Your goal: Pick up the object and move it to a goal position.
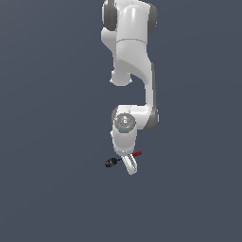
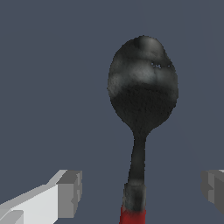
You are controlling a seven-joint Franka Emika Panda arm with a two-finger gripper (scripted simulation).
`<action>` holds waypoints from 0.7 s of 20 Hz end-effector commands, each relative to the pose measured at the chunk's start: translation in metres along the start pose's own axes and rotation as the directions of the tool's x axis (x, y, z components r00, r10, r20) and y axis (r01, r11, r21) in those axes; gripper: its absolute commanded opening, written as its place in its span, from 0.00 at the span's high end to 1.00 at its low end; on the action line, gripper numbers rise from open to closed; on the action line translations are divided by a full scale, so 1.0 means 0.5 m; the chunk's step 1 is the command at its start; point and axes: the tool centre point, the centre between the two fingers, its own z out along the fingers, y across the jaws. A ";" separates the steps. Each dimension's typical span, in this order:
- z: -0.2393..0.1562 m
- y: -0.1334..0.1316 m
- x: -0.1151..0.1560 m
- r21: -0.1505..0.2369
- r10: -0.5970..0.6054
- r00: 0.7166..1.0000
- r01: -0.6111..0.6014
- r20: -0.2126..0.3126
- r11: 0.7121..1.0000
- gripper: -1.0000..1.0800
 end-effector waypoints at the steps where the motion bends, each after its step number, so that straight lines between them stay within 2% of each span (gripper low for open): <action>1: 0.004 -0.003 0.001 0.002 0.000 1.000 0.000 -0.001 1.000 0.04; 2: 0.003 -0.003 0.001 0.002 0.000 1.000 0.000 -0.001 1.000 0.04; 3: 0.003 -0.003 0.001 0.002 0.000 1.000 0.000 -0.001 1.000 1.00; 14: 0.000 -0.006 0.000 0.005 -0.001 1.000 0.001 -0.001 1.000 1.00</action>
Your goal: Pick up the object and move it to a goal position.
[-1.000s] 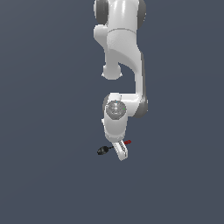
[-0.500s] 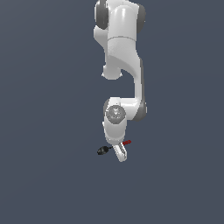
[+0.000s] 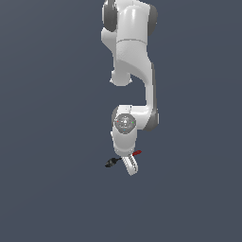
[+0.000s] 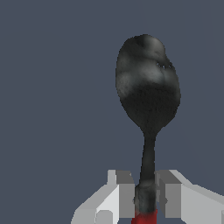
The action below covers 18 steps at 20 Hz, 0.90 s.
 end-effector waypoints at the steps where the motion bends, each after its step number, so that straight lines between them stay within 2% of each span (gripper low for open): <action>1: -0.002 0.000 0.000 0.000 0.000 1.000 0.000 0.000 1.000 1.00; 10: -0.071 0.009 0.009 0.000 0.001 1.000 -0.001 0.000 1.000 1.00; 18: -0.220 0.027 0.029 0.000 0.002 1.000 -0.002 0.001 1.000 1.00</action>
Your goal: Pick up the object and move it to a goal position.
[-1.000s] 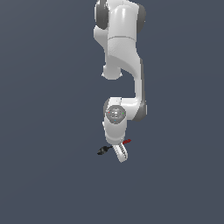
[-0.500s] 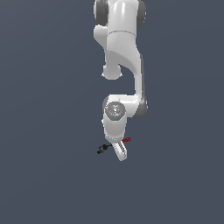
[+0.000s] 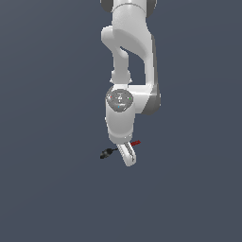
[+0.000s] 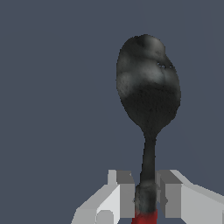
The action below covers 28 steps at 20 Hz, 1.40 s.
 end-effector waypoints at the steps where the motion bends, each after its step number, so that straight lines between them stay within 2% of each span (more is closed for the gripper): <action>1: -0.058 0.007 0.008 0.001 0.001 1.000 -0.001 0.000 1.000 1.00; 18: -0.462 0.050 0.062 -0.001 0.002 1.000 -0.002 -0.001 1.000 1.00; 28: -0.657 0.063 0.089 -0.002 0.001 1.000 -0.001 -0.002 1.000 1.00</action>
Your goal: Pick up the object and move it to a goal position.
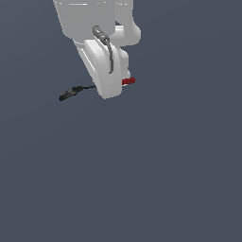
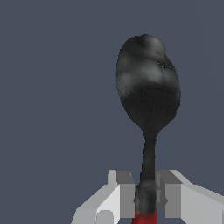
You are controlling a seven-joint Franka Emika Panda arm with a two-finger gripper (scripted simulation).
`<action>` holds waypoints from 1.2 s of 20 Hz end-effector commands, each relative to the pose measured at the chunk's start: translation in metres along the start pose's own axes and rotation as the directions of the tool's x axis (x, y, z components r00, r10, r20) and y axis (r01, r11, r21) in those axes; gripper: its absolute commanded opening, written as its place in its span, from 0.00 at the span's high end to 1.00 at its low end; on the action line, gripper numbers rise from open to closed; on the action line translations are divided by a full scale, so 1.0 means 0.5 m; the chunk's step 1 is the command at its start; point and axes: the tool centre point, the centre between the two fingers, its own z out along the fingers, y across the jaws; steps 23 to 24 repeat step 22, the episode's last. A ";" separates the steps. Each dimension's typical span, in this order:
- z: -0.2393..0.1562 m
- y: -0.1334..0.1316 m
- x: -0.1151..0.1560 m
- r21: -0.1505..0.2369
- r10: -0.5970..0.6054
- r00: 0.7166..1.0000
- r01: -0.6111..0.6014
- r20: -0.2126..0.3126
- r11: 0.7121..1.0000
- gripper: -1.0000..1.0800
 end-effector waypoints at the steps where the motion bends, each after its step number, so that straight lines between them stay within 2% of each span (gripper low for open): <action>1: -0.040 0.003 0.005 -0.001 -0.001 1.000 0.001 0.000 1.000 1.00; 11: -0.133 0.006 0.020 -0.001 -0.002 1.000 0.002 0.001 1.000 1.00; 24: -0.157 0.005 0.025 -0.001 -0.002 1.000 0.002 0.001 1.000 1.00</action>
